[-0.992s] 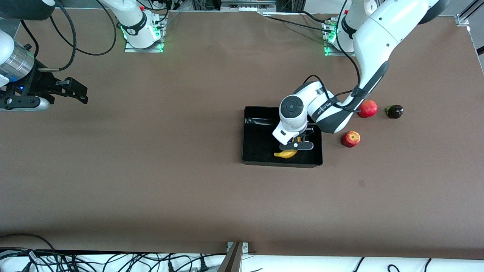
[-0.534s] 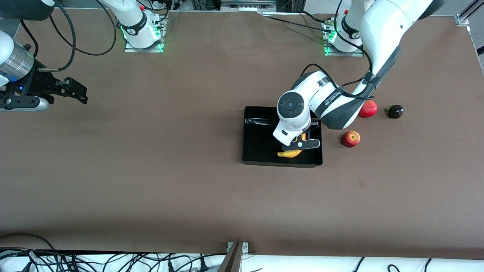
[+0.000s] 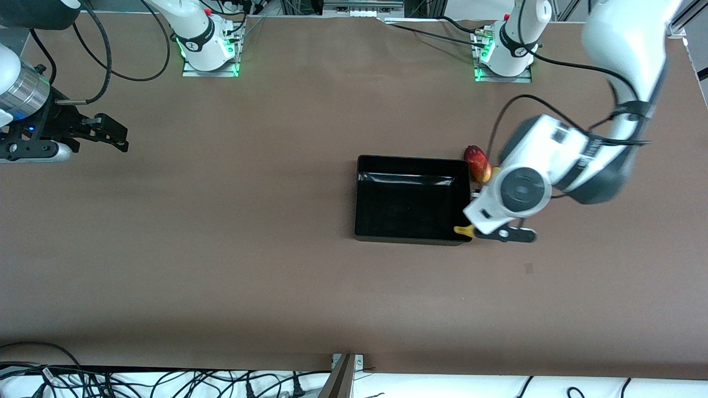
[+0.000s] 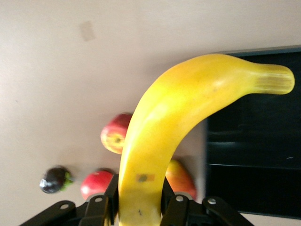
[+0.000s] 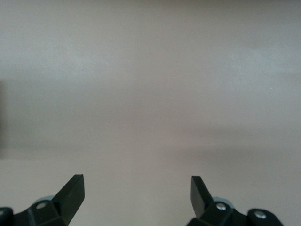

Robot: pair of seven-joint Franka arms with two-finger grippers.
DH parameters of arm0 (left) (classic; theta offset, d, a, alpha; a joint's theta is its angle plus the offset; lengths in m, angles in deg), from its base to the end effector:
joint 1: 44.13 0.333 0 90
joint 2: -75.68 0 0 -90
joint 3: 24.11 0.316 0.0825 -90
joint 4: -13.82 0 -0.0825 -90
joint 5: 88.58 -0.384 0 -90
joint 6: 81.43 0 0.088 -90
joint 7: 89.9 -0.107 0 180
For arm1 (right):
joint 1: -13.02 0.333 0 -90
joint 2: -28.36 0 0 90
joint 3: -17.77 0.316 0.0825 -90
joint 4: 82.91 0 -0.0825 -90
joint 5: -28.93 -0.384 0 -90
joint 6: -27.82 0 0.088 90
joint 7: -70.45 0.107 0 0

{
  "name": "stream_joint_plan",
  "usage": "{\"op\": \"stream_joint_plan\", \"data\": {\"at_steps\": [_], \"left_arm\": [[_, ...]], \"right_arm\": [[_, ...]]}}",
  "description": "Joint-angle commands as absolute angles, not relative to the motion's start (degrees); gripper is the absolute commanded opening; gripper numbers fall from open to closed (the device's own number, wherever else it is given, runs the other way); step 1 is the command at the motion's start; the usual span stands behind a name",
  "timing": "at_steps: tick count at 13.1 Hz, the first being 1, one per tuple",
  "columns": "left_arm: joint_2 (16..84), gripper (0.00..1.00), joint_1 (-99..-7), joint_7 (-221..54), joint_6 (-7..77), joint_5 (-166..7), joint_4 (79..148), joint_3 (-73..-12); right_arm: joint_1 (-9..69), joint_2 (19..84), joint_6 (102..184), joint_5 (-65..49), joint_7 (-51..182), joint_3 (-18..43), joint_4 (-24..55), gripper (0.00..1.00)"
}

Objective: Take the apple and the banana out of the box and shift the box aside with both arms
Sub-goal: 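Lift the banana out of the tray and carry it beside the fruits, then lower the banana onto the table and open the left gripper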

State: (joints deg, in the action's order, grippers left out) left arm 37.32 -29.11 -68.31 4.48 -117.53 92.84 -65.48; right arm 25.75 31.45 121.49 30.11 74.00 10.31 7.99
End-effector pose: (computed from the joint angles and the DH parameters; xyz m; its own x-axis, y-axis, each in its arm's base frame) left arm 0.6498 -0.1535 0.3630 0.9414 -0.0797 -0.3277 -0.1485 -0.9704 -0.1906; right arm 0.5731 0.0527 0.5925 0.9995 0.0315 -0.0034 0.0316 -0.9991 0.0278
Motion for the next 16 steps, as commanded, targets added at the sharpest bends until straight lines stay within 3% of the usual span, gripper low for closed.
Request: {"op": "stream_joint_plan", "data": {"at_steps": [1,4,9,10,11,12,13,16], "left_arm": [[36.1,0.12,-20.2,-81.1,8.9,-116.8,93.7,-65.6],[33.7,0.13,-10.4,-95.8,20.3,-117.0,98.4,-63.9],[33.7,0.18,-7.7,-102.5,35.8,-117.1,109.5,-57.3],[33.7,0.25,-7.8,-102.6,37.4,-117.1,110.2,-56.1],[33.7,0.56,-8.0,-102.6,37.8,-117.1,110.2,-55.8],[33.7,0.96,-8.1,-102.6,37.8,-117.5,110.1,-55.7],[33.8,1.0,-8.2,-102.6,37.6,-118.1,110.1,-55.8],[36.6,1.0,-8.4,-102.6,37.1,-118.0,109.0,-56.9]], "right_arm": [[25.4,31.4,121.4,29.9,73.8,10.7,7.4,1.0],[25.4,31.4,121.5,29.9,73.8,10.7,7.4,1.0],[25.4,31.4,121.5,29.9,73.8,10.7,7.4,1.0],[25.4,31.4,121.5,29.9,73.8,10.7,7.4,1.0],[25.4,31.4,121.5,29.9,73.8,10.7,7.4,1.0],[25.4,31.4,121.5,29.9,73.8,10.7,7.4,1.0],[25.4,31.4,121.5,29.9,73.8,10.7,7.4,1.0],[25.4,31.4,121.5,29.9,73.8,10.7,7.4,1.0]]}}
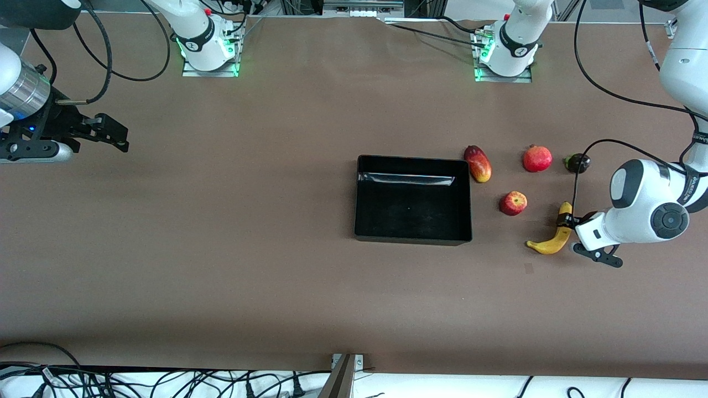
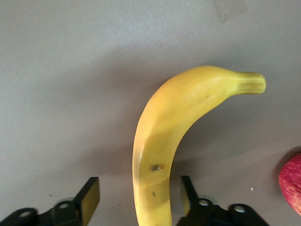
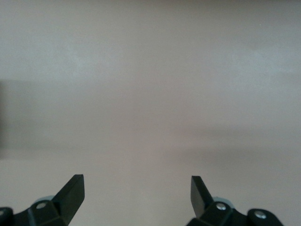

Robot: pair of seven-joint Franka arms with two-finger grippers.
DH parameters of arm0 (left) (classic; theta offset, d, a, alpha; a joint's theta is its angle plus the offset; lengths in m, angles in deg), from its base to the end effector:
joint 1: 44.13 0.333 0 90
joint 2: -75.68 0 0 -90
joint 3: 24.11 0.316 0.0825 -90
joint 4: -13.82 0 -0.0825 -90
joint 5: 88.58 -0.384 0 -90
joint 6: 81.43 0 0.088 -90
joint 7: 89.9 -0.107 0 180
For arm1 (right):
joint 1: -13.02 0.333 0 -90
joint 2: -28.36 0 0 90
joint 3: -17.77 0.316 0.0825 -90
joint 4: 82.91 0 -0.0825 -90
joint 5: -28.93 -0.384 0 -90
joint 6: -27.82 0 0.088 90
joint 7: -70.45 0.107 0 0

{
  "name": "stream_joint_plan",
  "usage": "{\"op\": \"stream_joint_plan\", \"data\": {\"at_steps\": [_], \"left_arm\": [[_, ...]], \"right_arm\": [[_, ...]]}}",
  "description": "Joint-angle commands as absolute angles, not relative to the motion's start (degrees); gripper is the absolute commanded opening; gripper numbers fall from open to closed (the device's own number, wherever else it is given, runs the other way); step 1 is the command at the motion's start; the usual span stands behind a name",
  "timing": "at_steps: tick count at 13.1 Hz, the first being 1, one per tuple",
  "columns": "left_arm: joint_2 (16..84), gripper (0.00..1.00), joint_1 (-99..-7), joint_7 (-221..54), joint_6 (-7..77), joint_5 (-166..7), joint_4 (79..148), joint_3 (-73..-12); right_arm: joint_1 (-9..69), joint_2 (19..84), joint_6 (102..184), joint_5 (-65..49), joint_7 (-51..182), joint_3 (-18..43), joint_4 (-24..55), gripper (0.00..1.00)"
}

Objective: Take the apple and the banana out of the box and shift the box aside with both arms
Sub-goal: 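Lower the banana onto the table and open the left gripper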

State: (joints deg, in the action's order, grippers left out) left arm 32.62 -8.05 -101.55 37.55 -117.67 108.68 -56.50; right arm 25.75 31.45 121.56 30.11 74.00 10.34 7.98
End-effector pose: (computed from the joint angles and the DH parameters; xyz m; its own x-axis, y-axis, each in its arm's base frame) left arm 0.6526 0.1059 0.2067 0.9245 -0.3354 -0.1814 -0.3363 -0.9414 0.0266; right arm 0.5732 0.0530 0.5927 0.9995 0.0321 -0.0020 0.0321 -0.9991 0.0277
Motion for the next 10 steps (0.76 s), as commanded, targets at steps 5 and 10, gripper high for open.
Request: {"op": "stream_joint_plan", "data": {"at_steps": [5,10], "left_arm": [[42.5,1.0,-8.6,-101.6,18.1,-117.1,97.9,-67.9],[45.8,1.0,-8.8,-96.8,-2.2,-116.8,87.5,-76.4]], "right_arm": [[25.4,31.4,121.5,29.9,73.8,10.7,7.4,1.0],[25.5,31.5,121.5,29.9,73.8,10.7,7.4,1.0]]}}
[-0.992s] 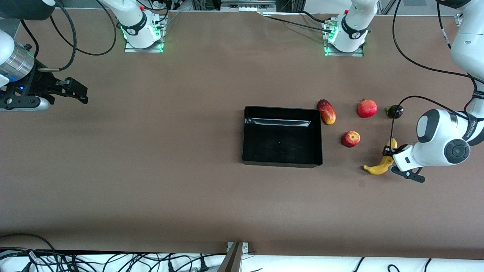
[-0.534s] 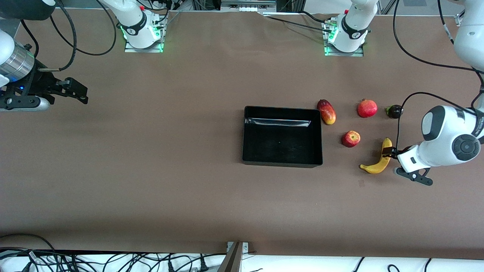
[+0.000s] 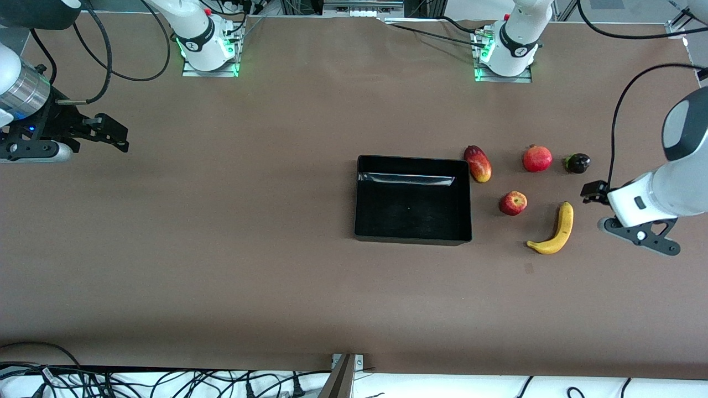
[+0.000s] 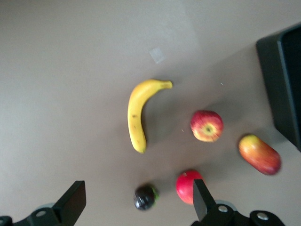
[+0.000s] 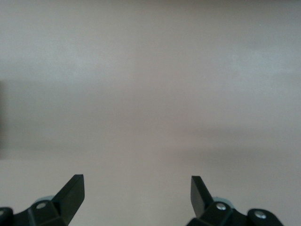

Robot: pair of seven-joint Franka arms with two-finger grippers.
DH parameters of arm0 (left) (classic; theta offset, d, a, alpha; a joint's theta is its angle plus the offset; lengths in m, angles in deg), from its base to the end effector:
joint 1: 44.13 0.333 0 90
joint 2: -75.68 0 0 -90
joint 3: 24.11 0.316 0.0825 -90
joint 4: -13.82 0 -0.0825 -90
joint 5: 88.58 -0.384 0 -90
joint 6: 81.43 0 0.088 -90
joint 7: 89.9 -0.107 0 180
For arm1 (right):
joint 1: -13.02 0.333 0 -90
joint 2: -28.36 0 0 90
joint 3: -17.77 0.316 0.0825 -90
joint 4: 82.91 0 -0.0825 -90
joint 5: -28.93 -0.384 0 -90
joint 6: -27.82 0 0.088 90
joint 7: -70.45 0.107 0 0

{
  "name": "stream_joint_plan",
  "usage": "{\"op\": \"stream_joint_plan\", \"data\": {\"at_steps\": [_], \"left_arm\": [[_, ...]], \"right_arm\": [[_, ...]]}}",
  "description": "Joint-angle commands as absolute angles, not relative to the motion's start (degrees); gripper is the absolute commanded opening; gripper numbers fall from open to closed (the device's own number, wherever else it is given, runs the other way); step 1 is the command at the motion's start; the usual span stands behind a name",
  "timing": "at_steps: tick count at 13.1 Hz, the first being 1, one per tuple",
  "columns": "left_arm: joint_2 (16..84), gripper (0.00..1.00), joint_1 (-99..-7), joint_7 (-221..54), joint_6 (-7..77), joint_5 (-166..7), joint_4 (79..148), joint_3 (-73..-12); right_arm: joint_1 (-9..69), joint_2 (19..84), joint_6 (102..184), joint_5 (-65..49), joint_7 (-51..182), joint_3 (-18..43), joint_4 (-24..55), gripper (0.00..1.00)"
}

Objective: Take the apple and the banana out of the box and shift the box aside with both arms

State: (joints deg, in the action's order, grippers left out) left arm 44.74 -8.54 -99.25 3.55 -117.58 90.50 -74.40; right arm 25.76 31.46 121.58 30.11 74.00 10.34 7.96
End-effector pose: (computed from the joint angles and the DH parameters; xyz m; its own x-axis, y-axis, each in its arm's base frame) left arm 0.6578 0.0069 0.4827 0.9016 -0.3720 -0.2208 -0.3933 -0.9174 -0.0603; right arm 0.5733 0.0531 0.5928 0.9995 0.0323 -0.0015 0.0323 -0.9991 0.0277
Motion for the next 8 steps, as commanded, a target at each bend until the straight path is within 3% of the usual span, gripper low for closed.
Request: {"op": "stream_joint_plan", "data": {"at_steps": [1,2,3,5,8], "left_arm": [[47.9,1.0,-8.7,-96.7,-3.0,-113.4,86.9,-76.5],[51.1,1.0,-9.8,-96.4,-3.5,-110.5,86.9,-75.5],[53.3,1.0,-13.1,-96.1,-3.8,-109.4,87.0,-70.5],[58.5,1.0,-23.8,-93.9,-3.1,-99.4,87.7,-54.7],[62.7,1.0,-32.2,-89.7,-0.6,-95.7,90.4,-43.8]], "right_arm": [[25.5,31.4,121.5,29.9,73.7,10.7,7.4,1.0],[25.4,31.4,121.5,29.9,73.8,10.7,7.4,1.0],[25.4,31.4,121.5,29.9,73.8,10.7,7.4,1.0],[25.3,31.4,121.5,29.9,73.7,10.7,7.4,1.0],[25.4,31.5,121.5,29.9,73.8,10.7,7.4,1.0]]}}
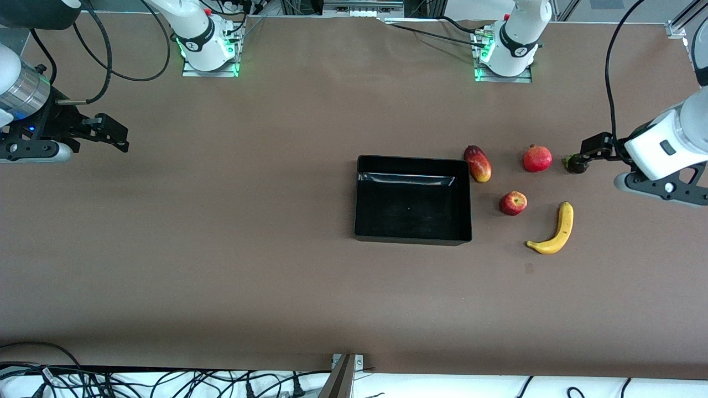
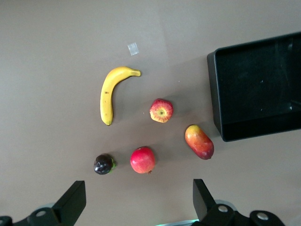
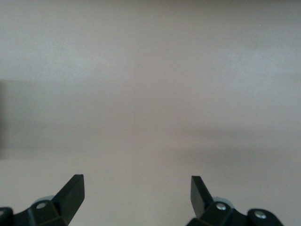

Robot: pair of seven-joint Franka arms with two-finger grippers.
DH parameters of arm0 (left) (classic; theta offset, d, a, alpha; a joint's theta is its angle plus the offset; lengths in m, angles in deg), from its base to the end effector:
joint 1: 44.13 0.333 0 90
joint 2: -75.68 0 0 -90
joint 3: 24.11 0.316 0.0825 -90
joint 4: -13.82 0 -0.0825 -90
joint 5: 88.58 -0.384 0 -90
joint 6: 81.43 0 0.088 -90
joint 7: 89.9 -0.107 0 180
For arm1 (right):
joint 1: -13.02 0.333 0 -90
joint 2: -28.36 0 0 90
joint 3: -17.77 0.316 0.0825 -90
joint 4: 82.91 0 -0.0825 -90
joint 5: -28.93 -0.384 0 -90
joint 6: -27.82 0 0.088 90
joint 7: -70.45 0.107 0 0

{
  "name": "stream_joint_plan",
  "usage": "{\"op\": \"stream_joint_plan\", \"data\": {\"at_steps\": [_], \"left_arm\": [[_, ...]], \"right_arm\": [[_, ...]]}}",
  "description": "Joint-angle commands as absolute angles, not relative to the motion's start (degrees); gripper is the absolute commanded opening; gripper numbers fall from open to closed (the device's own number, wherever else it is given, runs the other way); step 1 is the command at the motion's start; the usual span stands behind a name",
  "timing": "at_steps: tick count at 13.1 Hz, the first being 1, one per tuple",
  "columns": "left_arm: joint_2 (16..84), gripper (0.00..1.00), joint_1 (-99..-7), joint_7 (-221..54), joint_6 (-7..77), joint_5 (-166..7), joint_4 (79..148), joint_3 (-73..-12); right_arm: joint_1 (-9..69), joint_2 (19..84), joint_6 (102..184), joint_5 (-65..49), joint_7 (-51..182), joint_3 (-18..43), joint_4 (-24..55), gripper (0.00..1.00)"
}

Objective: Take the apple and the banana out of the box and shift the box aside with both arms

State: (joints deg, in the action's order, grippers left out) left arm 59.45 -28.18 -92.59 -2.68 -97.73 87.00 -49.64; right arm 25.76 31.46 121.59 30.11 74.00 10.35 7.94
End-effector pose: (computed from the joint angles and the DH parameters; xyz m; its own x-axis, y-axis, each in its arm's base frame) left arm 0.6113 -0.0418 0.5919 0.9698 -0.1835 -0.1607 -0.1909 -0.9811 -0.0313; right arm 0.5733 0.0532 0.5929 0.9995 0.0324 -0.0010 0.0324 -0.9991 0.0276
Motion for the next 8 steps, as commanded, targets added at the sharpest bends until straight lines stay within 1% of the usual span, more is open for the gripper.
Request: {"op": "stream_joint_plan", "data": {"at_steps": [1,2,3,4,6,8], "left_arm": [[64.5,1.0,-35.4,-88.4,2.0,-93.8,93.0,-38.9],[66.5,1.0,-39.0,-88.3,6.2,-90.9,96.5,-32.5],[68.9,1.0,-41.8,-88.3,9.9,-88.3,100.2,-28.1],[71.4,1.0,-43.7,-88.2,12.7,-87.5,104.0,-25.1],[75.2,1.0,-48.3,-88.2,16.6,-88.2,109.1,-20.4],[77.3,1.0,-49.4,-88.1,17.0,-90.8,111.5,-19.6]], "right_arm": [[25.4,31.4,121.5,29.9,73.8,10.7,7.4,1.0],[25.4,31.4,121.5,29.9,73.8,10.7,7.4,1.0],[25.4,31.4,121.5,29.9,73.8,10.7,7.4,1.0],[25.4,31.4,121.5,29.9,73.8,10.7,7.4,1.0],[25.4,31.4,121.5,29.9,73.8,10.7,7.4,1.0],[25.4,31.3,121.6,29.9,73.7,10.7,7.4,1.0]]}}
